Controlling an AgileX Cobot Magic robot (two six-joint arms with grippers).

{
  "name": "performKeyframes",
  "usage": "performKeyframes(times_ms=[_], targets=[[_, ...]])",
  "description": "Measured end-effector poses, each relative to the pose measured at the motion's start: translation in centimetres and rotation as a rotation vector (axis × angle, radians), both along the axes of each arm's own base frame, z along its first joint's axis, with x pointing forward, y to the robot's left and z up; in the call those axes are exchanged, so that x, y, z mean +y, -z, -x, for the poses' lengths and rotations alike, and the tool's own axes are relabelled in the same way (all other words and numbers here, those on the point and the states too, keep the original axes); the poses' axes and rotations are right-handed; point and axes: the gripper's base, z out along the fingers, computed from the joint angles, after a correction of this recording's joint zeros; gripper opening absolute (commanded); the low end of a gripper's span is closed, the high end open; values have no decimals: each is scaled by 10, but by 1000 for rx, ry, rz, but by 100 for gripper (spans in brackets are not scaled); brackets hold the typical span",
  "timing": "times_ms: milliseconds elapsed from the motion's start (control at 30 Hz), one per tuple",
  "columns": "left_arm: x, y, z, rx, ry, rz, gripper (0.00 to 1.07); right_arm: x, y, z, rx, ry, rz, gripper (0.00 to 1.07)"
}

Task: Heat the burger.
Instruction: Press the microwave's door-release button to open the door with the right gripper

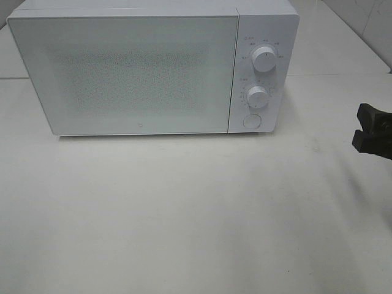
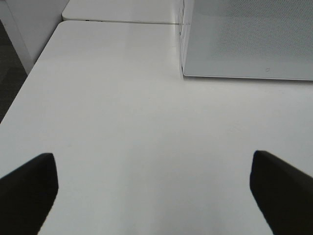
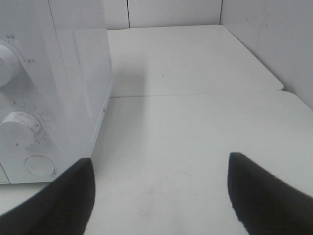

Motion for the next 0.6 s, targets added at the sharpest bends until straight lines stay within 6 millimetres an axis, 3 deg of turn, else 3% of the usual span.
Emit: performKeyframes(times_ms=[333,600], targets=[[0,0,0,0,0,0,100,1,16,2,55,9,-7,74],[0,0,0,0,0,0,100,27,29,5,93,-9,4,74]])
